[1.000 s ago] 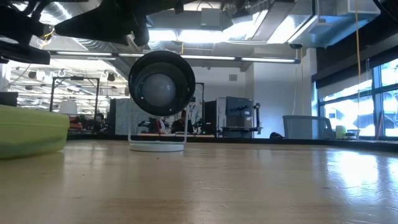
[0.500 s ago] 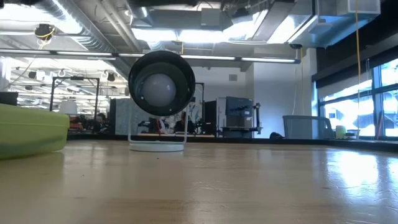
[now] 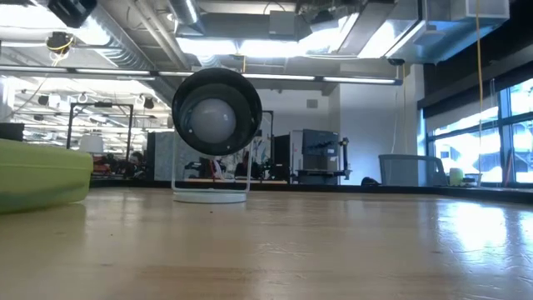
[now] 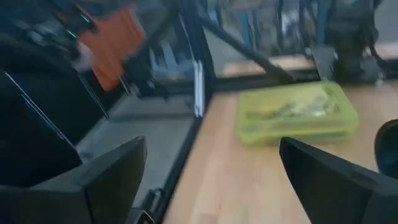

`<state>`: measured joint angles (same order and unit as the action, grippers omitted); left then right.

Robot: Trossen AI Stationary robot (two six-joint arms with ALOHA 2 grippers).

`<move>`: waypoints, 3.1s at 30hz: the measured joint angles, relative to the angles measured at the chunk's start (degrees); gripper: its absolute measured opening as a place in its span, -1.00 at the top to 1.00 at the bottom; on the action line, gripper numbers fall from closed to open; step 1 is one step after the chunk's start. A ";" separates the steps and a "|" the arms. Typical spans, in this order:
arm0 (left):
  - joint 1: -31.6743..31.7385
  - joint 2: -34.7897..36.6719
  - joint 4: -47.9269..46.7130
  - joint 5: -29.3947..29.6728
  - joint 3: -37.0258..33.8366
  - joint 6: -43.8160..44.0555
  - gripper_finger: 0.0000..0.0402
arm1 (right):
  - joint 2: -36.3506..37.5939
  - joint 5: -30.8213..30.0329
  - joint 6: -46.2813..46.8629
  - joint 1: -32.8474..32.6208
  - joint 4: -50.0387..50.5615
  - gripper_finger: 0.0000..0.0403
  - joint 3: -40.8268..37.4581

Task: Pick & place school supplies into a supply box
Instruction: Return to Home Position

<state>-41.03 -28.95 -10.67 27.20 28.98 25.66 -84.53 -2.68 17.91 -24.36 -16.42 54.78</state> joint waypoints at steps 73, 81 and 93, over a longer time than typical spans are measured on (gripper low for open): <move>26.57 28.46 7.07 -9.16 -26.24 -2.44 0.98 | 63.80 -21.03 -7.48 -2.59 -14.38 -0.83 -54.46; 26.57 28.44 7.07 -9.14 -26.24 -2.44 0.98 | 79.40 -18.42 -3.24 -2.58 3.89 -0.83 -54.46; 26.57 28.37 7.07 -9.11 -26.24 -2.44 0.98 | 84.43 -33.76 -11.95 -2.10 19.28 -0.83 -51.69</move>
<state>-14.46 -0.58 -3.60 18.09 2.74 23.22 -0.10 -36.44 5.96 -26.46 2.86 3.08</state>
